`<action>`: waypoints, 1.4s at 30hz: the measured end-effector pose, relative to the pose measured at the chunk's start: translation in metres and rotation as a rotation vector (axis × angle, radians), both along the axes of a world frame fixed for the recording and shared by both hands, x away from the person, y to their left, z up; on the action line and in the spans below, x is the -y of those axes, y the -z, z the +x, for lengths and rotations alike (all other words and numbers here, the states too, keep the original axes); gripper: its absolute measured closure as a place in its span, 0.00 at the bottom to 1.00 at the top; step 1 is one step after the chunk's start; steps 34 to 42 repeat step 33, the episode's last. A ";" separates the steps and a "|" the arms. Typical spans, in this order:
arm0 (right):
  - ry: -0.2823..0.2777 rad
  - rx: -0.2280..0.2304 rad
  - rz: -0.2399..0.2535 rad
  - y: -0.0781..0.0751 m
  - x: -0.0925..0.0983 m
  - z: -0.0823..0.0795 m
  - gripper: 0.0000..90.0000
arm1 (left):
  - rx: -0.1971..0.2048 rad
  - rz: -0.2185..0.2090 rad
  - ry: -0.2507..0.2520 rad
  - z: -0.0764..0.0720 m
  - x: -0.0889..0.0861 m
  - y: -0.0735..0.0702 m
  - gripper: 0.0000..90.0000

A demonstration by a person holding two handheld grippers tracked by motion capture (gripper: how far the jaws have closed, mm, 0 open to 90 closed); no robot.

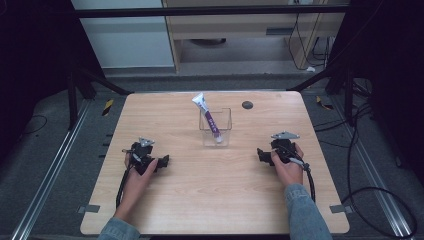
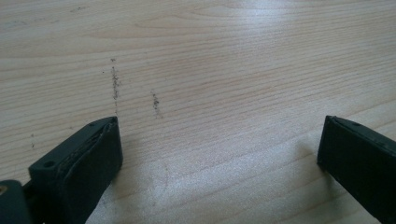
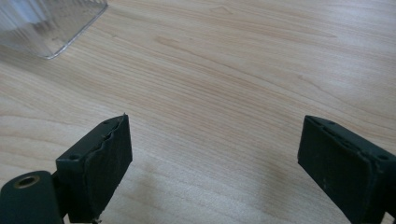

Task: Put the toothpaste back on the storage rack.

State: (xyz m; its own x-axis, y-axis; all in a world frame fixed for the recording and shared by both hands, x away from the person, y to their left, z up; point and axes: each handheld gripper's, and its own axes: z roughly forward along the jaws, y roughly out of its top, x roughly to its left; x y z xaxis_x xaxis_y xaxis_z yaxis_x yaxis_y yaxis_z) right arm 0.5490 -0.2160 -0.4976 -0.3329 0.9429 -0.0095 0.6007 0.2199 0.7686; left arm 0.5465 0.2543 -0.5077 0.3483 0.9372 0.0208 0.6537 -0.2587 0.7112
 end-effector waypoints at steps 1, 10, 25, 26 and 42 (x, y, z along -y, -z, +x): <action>0.006 -0.001 0.002 0.000 0.001 0.001 0.11 | 0.000 0.000 0.000 0.000 0.000 0.000 0.00; 0.052 -0.003 0.044 0.005 0.010 0.007 0.11 | 0.000 0.000 0.000 0.000 0.000 0.000 0.00; 0.046 -0.041 -0.010 0.013 0.003 0.011 0.09 | 0.000 0.000 0.000 0.000 0.000 0.000 0.00; 0.046 -0.042 -0.014 0.013 0.002 0.011 0.08 | -0.001 0.001 -0.001 0.000 0.000 0.000 0.00; 0.127 -0.067 -0.010 0.014 0.001 0.013 0.00 | 0.001 -0.001 0.000 0.000 0.000 0.000 0.00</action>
